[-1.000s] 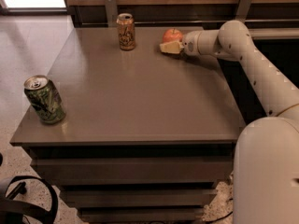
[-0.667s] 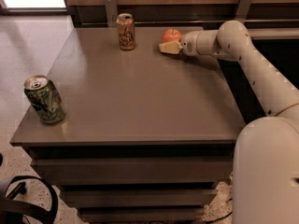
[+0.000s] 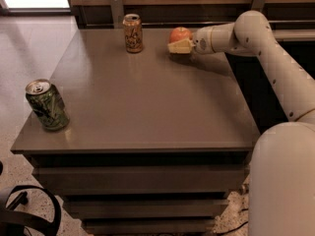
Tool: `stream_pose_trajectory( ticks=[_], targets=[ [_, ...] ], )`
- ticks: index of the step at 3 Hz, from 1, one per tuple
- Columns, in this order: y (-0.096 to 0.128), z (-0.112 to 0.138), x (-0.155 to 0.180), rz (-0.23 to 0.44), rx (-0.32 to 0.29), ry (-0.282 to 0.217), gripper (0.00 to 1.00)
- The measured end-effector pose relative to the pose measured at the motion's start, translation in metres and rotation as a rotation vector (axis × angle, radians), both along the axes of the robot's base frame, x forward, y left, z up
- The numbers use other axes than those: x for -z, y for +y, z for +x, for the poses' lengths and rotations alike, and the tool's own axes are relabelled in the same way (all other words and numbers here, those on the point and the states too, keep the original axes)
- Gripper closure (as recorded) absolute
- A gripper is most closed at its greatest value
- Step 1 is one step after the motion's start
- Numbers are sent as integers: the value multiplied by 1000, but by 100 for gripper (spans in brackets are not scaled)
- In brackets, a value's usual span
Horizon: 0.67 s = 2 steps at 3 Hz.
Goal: Move apple near green can
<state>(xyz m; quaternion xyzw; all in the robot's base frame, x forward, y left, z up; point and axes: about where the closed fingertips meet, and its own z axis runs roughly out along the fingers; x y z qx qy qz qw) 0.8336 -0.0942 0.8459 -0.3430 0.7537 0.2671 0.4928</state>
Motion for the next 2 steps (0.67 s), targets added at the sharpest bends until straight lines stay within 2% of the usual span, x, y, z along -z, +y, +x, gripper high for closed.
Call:
stream_pose_trajectory(
  ticks=[2],
  targets=[
    [0, -51, -34, 8, -74, -4, 100]
  ],
)
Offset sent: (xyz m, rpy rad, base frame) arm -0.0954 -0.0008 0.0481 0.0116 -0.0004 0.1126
